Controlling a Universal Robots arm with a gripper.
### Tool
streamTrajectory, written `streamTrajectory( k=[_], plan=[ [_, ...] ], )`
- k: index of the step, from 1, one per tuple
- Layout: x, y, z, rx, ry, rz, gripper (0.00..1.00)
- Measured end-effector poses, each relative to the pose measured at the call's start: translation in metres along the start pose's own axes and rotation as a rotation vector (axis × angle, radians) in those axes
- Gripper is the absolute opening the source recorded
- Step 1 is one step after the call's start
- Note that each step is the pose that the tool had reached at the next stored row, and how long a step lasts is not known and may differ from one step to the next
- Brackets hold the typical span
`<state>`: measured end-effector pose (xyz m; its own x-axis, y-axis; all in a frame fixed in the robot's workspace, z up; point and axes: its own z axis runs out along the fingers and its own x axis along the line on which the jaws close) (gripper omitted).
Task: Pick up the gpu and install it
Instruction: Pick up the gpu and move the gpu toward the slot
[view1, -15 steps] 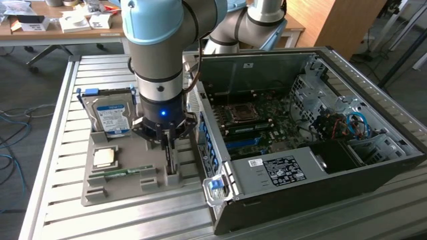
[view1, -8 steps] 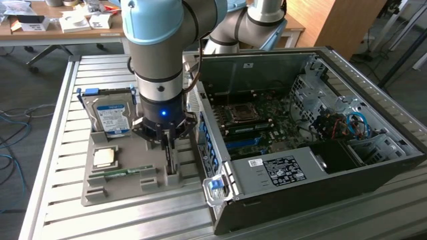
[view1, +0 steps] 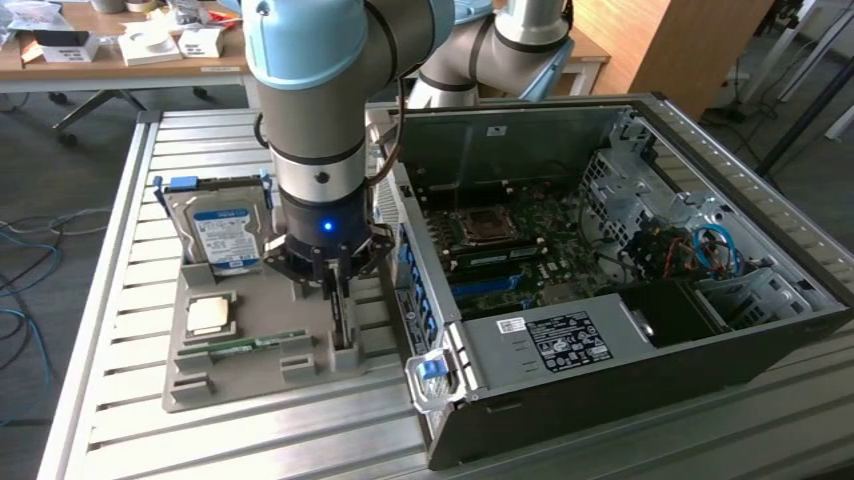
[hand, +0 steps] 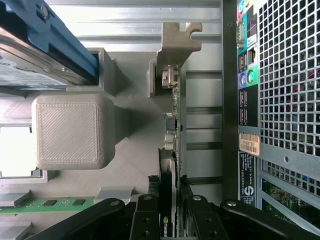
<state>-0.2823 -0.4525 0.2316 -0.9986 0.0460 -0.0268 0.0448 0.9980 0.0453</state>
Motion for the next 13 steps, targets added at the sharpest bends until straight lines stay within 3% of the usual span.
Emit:
streamTrajectory(
  k=[6,13],
  plan=[
    [0.0,0.0004,-0.0084,-0.0001,0.0001,-0.003,0.26],
    [-0.001,0.0013,-0.0284,-0.0003,0.0002,-0.008,0.26]
  ],
)
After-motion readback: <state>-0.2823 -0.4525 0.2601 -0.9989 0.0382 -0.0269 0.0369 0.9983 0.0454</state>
